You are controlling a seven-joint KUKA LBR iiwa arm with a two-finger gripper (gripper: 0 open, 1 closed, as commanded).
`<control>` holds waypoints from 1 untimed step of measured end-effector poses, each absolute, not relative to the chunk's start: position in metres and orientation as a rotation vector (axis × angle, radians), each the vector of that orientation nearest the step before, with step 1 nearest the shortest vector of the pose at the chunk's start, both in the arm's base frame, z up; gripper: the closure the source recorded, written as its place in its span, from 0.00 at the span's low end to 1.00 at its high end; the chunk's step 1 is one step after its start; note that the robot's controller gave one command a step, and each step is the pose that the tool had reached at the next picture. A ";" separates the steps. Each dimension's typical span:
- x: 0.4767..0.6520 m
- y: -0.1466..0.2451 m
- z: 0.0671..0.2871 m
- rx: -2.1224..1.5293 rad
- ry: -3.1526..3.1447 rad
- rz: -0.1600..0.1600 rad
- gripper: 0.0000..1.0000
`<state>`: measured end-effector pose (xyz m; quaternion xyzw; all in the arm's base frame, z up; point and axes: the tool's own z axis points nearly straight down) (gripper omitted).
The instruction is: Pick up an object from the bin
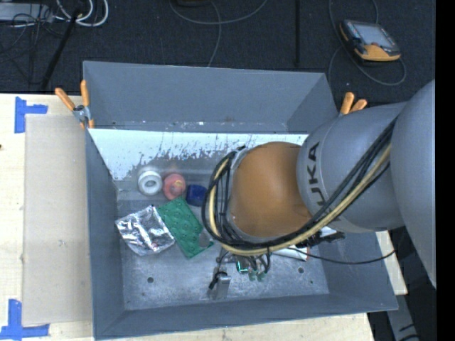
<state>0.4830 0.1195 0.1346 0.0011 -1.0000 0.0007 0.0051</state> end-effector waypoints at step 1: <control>0.531 0.137 0.066 -0.135 -3.139 0.000 0.00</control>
Offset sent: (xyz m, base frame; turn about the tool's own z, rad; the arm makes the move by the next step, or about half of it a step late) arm 0.0473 0.0175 -0.0646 0.0883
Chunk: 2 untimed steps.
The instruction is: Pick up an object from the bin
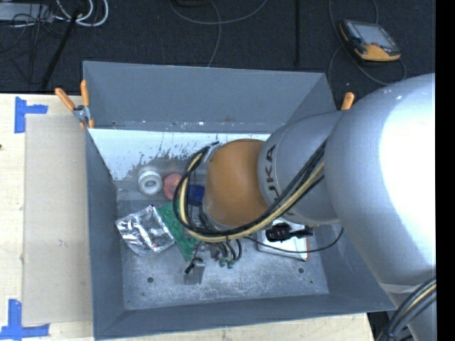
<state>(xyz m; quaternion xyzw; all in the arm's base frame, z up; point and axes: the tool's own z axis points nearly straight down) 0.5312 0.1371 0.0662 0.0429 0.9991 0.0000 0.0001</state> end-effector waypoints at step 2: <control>0.595 0.119 0.073 0.359 3.114 0.003 1.00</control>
Offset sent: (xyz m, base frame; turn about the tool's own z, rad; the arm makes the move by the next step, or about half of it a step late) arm 0.0612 -0.0185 0.0038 0.1427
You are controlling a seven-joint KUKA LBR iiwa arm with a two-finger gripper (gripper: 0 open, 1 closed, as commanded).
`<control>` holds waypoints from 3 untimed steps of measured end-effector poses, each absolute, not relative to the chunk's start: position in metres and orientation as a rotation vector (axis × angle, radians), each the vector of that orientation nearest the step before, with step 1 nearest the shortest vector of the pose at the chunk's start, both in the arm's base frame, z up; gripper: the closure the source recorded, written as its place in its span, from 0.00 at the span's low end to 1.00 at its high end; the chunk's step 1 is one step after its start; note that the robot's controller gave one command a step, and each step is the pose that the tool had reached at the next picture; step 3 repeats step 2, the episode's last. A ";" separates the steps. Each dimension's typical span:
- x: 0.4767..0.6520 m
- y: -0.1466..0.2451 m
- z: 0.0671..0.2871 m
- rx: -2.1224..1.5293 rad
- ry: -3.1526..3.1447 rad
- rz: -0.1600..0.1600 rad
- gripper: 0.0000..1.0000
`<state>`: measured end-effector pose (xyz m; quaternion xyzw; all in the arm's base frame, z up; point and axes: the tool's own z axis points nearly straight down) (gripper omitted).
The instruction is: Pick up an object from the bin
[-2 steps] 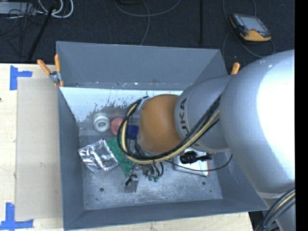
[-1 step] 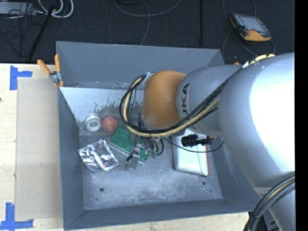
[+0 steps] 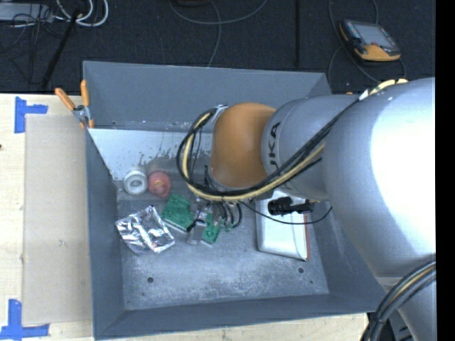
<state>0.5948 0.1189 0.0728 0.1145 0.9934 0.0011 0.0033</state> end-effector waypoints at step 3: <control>0.591 0.111 0.267 0.310 3.117 0.005 1.00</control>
Offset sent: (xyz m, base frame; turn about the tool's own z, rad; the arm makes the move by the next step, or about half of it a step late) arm -0.0077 -0.0057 0.0814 -0.0223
